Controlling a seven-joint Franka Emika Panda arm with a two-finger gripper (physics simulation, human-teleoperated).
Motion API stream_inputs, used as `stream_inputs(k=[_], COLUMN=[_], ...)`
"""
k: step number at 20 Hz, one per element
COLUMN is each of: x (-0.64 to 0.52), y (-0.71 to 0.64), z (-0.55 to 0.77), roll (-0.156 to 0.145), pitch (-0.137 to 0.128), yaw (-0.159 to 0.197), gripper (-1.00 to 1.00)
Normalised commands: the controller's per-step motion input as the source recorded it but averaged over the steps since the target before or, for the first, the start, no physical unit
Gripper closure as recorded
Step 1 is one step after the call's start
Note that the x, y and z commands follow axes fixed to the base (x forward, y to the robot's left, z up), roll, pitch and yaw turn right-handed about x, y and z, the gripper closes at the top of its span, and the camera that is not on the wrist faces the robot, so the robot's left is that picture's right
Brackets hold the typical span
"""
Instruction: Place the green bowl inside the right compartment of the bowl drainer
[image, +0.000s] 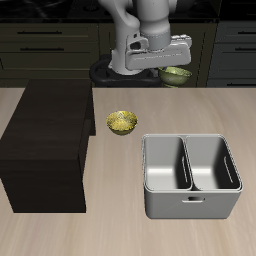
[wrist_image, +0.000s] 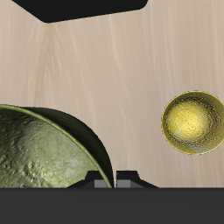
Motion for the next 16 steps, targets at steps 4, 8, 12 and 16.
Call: stream_inputs(k=[4,8,12,16], x=[0.07,0.19,0.21,0.20], y=[-0.08,-0.05,-0.02,0.00], z=[0.22,0.23,0.26,0.20], roll=[-0.044,-0.049,-0.060,-0.039], pitch=[-0.037,-0.034,-0.061,-0.038], yaw=[0.029,0.042,0.059,0.045], gripper=[1.00,1.00,1.00,1.00])
